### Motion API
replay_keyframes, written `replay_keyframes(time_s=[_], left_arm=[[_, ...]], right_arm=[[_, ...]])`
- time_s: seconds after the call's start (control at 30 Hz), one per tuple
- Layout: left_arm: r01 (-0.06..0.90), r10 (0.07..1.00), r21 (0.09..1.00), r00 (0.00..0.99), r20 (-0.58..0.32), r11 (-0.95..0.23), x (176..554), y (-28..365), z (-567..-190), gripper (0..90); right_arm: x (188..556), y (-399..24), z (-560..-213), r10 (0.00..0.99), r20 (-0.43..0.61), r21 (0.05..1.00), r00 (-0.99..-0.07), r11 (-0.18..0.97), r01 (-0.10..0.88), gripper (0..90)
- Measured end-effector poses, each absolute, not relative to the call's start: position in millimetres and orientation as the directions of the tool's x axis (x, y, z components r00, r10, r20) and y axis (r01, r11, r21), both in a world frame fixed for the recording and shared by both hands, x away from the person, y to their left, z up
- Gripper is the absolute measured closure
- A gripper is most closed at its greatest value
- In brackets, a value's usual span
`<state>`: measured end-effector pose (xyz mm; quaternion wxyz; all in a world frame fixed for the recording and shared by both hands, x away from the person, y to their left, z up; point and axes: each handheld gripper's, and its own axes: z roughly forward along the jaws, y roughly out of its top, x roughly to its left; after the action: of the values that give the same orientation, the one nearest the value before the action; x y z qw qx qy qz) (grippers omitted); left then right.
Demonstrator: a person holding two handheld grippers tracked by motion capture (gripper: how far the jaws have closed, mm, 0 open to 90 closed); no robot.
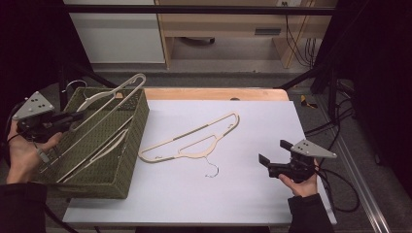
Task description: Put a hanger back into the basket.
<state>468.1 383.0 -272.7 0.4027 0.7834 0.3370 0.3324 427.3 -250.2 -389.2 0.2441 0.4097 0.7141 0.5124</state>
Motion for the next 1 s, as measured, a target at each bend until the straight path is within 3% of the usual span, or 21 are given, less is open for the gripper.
replay_keyframes(time_s=[0.6, 0.87, 1.0], left_arm=[[0.334, 0.791, 0.780, 0.526, 0.313, -0.530, 483, 392, -331, 86.0], [0.375, 0.822, 0.790, 0.503, 0.267, -0.486, 482, 399, -359, 85.9], [0.413, 0.807, 0.740, 0.512, 0.294, -0.531, 482, 401, -372, 85.6]], right_arm=[[428, -250, -390, 0.835, 0.070, 0.928, -0.546, 0.146, 0.342, 6.0], [429, -248, -391, 0.833, 0.068, 0.928, -0.549, 0.150, 0.342, 6.1], [429, -246, -393, 0.832, 0.066, 0.925, -0.551, 0.157, 0.347, 6.0]])
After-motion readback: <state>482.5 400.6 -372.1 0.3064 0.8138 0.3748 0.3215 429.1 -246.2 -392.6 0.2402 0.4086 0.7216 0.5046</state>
